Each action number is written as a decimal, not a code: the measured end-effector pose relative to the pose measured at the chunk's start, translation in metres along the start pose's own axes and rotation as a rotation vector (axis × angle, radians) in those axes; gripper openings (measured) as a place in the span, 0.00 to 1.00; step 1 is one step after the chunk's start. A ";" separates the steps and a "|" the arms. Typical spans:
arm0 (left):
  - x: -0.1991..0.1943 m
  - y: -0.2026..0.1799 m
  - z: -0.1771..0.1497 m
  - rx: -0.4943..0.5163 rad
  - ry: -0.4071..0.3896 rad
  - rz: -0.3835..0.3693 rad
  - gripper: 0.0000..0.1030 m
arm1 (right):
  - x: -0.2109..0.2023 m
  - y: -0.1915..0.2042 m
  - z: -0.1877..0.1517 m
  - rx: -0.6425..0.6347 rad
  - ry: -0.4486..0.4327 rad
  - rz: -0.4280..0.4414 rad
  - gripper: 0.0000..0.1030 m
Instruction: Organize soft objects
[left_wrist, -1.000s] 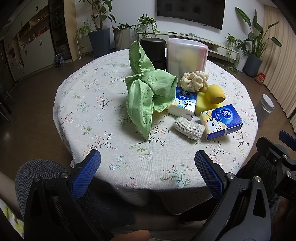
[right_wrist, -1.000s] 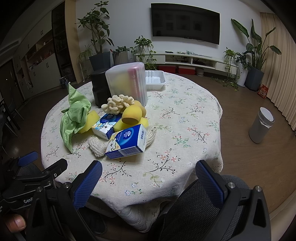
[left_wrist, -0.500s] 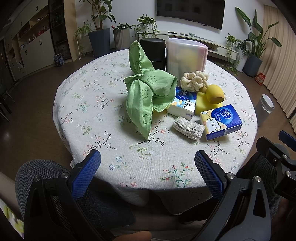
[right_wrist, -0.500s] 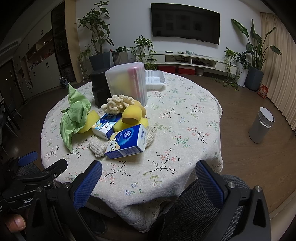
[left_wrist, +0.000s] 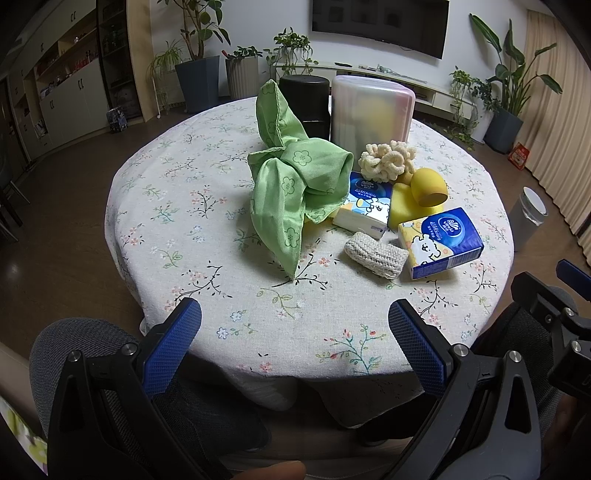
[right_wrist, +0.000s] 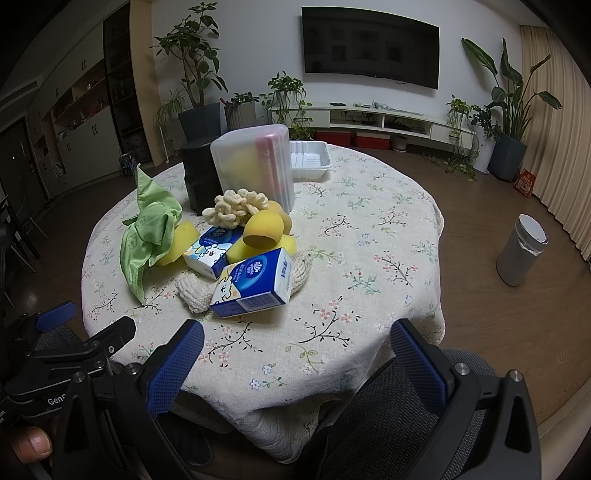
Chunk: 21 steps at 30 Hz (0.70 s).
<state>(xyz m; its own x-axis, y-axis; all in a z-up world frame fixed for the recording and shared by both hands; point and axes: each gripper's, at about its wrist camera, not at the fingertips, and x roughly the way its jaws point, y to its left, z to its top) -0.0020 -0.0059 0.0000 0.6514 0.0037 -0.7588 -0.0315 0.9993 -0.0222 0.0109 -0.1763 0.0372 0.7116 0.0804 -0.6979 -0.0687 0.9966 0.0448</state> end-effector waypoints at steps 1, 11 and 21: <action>0.000 0.000 0.000 0.000 0.000 0.000 1.00 | 0.000 0.000 0.000 0.000 0.000 0.000 1.00; 0.000 0.000 0.000 -0.001 0.001 0.000 1.00 | 0.001 0.000 0.001 0.000 0.000 0.000 1.00; 0.008 0.006 0.000 -0.010 0.013 -0.008 1.00 | 0.004 -0.001 0.000 -0.002 0.002 0.004 1.00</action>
<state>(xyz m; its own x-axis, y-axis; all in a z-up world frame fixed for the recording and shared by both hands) 0.0027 -0.0001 -0.0062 0.6417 -0.0048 -0.7669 -0.0339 0.9988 -0.0346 0.0138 -0.1767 0.0341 0.7100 0.0848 -0.6990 -0.0731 0.9962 0.0466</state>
